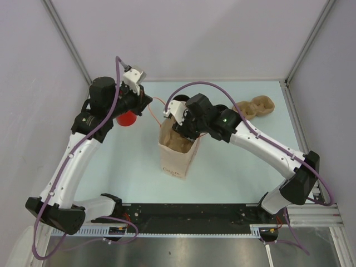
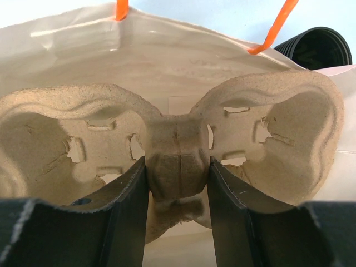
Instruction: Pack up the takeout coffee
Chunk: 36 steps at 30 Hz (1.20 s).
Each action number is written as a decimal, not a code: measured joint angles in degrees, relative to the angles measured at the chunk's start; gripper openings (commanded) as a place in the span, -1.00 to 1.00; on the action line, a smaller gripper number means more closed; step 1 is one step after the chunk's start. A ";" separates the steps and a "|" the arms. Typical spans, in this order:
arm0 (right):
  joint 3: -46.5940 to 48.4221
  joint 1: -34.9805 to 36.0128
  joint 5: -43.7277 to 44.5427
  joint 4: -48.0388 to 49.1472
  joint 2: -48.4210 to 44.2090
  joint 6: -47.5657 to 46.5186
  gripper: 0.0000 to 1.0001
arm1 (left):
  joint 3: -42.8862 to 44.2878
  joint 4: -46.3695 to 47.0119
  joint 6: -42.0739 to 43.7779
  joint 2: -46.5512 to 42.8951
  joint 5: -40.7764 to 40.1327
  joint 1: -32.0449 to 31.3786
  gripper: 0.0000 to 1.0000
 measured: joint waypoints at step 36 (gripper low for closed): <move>2.19 2.38 -4.17 -3.30 -0.02 -3.50 -1.00 | -2.47 2.82 -3.48 -0.04 -1.77 -1.38 -1.00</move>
